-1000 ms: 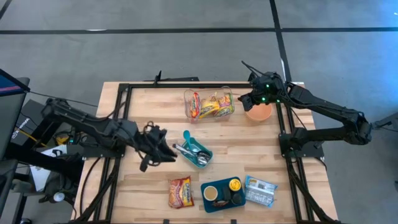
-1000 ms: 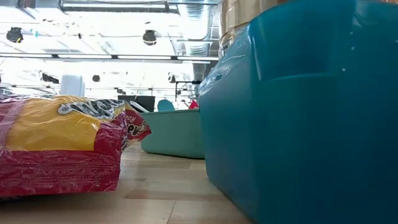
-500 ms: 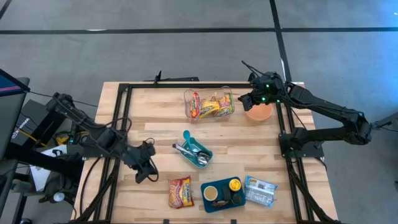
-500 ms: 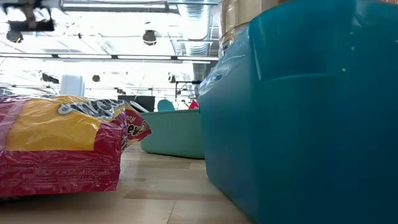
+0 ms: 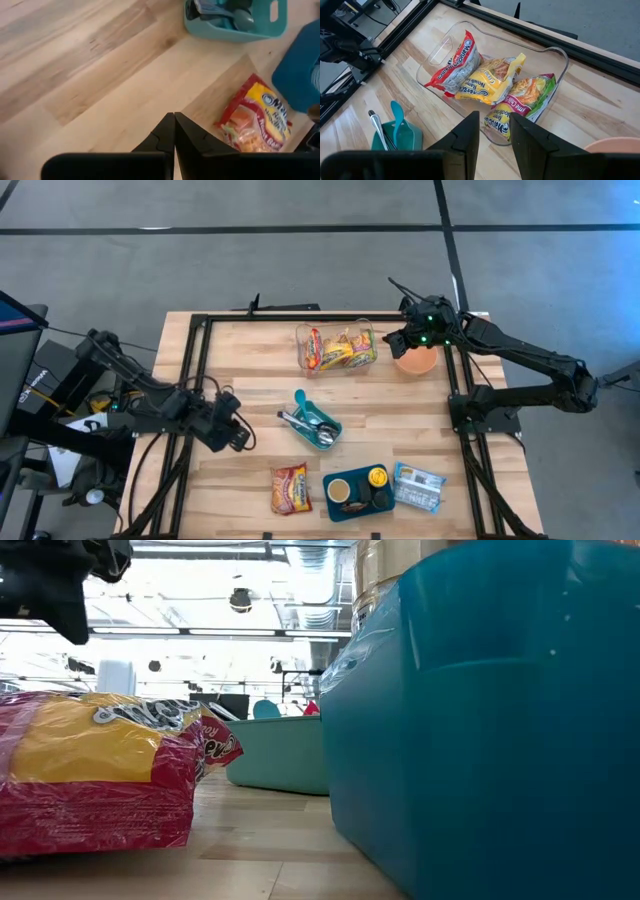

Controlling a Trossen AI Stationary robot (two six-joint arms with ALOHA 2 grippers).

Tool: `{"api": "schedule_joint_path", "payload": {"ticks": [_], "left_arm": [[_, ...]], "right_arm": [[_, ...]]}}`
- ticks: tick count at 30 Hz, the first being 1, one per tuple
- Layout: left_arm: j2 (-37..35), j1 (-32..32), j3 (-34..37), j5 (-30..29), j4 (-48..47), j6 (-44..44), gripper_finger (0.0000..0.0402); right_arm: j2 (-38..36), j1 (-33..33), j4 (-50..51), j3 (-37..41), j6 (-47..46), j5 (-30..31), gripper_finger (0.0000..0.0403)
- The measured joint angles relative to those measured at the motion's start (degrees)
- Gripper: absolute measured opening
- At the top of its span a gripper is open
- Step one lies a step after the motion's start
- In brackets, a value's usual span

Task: Pick & Place Food Item
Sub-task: Put the red noodle pack into the transparent bin

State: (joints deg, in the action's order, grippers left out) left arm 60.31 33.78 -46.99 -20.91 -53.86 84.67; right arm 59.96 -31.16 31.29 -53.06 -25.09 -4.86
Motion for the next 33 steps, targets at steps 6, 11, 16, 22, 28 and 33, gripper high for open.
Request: {"api": "schedule_joint_path", "payload": {"ticks": [6, 11, 16, 22, 28, 33], "left_arm": [[2.99, -1.11, -0.01, -1.33, 7.37, -1.91, 0.0000], [7.13, -3.42, -0.03, -1.09, 21.56, -8.10, 0.0000], [13.21, -7.79, -2.12, 5.06, 30.38, -11.82, 0.0000], [21.79, -11.34, -10.77, 10.91, 29.02, -20.18, 0.0000], [26.58, -10.84, -16.81, 12.45, 25.67, -25.84, 0.0000], [28.57, -9.20, -17.17, 12.42, 19.70, -25.80, 0.0000]], "right_arm": [[0.00, 0.00, 0.00, 0.00, 0.03, 0.01, 0.0102], [0.00, 0.00, -0.04, 0.00, 0.20, 0.01, 0.0102], [0.00, 0.00, -0.04, 0.00, 0.20, 0.00, 0.0102], [0.00, 0.00, -0.28, 0.00, 0.20, 0.02, 0.0102], [0.02, 0.00, -0.24, 0.00, 0.20, 0.00, 0.0102], [0.00, -0.02, -0.23, 0.00, 0.20, 0.02, 0.0102]]}}
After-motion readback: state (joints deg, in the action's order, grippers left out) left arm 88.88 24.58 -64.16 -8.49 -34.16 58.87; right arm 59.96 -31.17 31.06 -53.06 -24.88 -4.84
